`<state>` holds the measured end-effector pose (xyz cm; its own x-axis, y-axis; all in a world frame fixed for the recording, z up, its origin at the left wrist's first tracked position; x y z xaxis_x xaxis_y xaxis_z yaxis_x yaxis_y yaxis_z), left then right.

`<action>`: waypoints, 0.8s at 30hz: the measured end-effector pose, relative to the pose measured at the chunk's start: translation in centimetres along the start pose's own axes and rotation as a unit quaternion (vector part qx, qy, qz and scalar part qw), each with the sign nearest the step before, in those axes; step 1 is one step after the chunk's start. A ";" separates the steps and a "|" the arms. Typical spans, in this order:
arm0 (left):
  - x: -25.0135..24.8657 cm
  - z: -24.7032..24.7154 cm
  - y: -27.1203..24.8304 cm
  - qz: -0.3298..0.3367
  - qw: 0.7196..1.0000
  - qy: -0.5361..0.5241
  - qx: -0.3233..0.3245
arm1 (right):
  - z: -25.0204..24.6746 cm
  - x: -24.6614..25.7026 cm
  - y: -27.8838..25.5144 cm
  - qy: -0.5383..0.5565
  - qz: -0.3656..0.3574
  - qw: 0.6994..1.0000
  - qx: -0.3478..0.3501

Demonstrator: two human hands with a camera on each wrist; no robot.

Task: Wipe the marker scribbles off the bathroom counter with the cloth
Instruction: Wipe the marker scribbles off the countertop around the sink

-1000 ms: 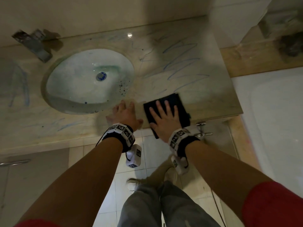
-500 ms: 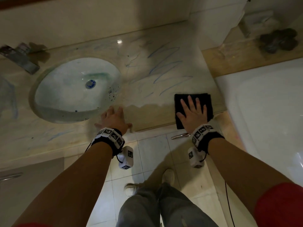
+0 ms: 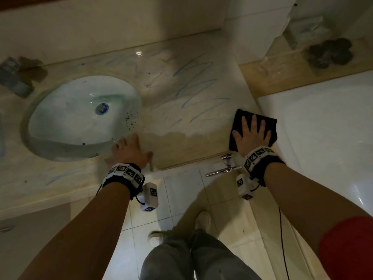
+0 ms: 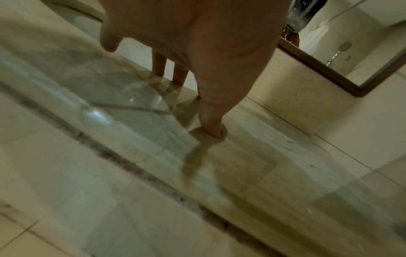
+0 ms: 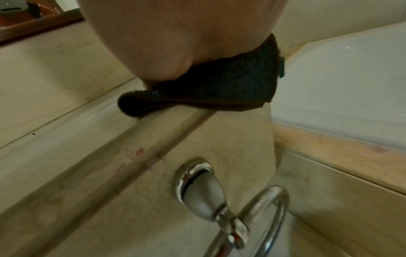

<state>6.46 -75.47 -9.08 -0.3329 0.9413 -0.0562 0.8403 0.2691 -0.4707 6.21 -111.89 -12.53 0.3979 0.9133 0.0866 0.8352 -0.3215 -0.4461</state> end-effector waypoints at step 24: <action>0.5 -0.6 0.7 0.008 1.000 0.019 0.019 | 4.6 10.9 -6.1 -0.141 -0.418 0.897 0.042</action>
<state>7.17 -74.72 -8.87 -0.3024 0.9527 -0.0315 0.8283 0.2463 -0.5033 3.72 -98.82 -12.93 -0.4748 0.8573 0.1988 0.7604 0.5134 -0.3978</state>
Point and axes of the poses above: each hand's wrist, its own y-axis towards the middle knuckle, its own z-axis out of the palm, x = y × z, the point moved 1 cm from there along y, towards the middle knuckle, and after that the axes turned 1 degree about x, right-handed, at the moved point
